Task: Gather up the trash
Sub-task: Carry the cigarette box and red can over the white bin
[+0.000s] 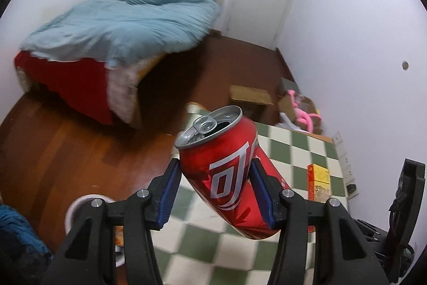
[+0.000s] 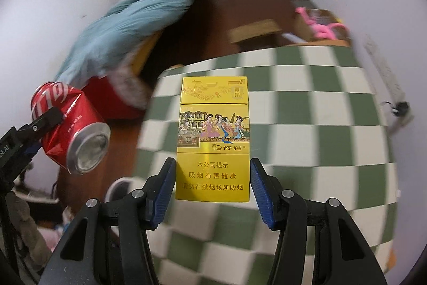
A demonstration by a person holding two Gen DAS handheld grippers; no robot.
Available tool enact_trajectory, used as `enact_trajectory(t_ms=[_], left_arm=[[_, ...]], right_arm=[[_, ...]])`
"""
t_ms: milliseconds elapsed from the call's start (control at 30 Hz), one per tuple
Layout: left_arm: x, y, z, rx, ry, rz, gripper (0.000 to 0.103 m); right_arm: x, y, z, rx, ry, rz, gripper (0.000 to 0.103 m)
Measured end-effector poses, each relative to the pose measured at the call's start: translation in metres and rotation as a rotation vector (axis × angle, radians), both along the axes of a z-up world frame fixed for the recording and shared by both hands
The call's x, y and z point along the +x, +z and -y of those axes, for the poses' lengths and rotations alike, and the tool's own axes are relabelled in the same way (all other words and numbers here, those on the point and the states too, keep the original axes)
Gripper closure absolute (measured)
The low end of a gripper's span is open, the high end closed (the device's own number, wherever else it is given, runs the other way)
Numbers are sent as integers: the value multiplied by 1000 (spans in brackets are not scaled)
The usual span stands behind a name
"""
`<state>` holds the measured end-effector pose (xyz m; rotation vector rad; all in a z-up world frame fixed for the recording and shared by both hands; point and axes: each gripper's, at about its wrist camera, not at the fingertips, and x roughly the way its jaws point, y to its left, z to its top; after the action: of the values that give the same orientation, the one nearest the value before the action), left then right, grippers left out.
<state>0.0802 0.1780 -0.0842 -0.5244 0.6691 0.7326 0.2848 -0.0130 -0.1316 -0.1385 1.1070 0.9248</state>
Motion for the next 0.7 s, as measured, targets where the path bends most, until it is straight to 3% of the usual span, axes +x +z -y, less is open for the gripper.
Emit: enact_trajectory(t_ms=[167,333,467,700], left_arm=[[-75,1,-22,18,98,-16,54],[-135,-22,-45,-6,187,-58,54],[-172,-58,-68,-60,254,-104,54],[-208,-131,-106,-184,305,-190,54]], right_arm=[[-79,2,-56,20,138,-27,46],[-153,-21,-113,-19,262,-60,46],[-200,-47,-152,-77,330,-70,46],[-245,-122,-211,-212,377,-92,46]])
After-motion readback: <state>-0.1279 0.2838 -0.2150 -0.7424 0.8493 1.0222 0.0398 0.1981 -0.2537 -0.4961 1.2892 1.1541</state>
